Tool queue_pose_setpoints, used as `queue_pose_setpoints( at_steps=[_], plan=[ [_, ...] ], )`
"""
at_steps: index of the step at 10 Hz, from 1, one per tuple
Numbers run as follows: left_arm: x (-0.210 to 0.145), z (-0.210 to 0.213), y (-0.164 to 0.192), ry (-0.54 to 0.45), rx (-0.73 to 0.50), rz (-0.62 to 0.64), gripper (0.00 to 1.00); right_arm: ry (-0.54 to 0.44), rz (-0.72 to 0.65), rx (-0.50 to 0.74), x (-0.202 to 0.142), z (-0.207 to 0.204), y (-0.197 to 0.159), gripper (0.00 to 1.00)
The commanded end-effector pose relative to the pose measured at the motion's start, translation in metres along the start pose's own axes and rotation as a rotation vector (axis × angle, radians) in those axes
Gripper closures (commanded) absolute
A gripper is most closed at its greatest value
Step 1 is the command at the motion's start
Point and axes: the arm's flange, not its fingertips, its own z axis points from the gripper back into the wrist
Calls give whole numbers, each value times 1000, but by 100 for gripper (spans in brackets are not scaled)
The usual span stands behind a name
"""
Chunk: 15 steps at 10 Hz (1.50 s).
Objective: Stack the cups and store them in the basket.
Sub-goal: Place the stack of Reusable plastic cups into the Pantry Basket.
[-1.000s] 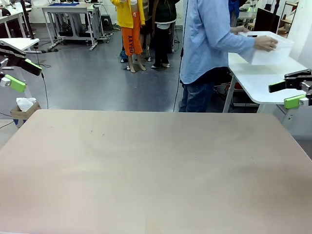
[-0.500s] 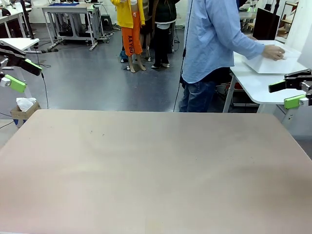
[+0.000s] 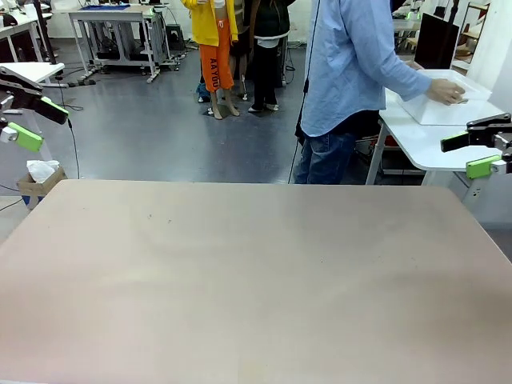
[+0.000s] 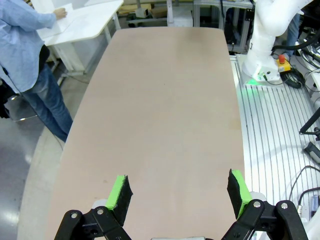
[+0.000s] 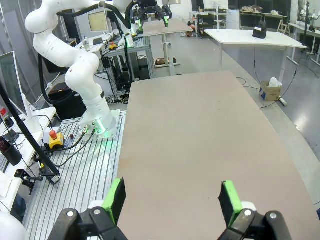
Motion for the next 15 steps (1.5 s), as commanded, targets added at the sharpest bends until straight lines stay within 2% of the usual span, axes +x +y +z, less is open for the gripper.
queue_pose_setpoints(
  at_steps=[1, 15],
  plan=[
    [1, 0, 1, -13, -5, -14, 0, -3, -14, -7, 4, 0, 0, 0],
    [1, 0, 1, -13, -5, -14, 0, -3, -14, -7, 4, 0, 0, 0]
  ],
)
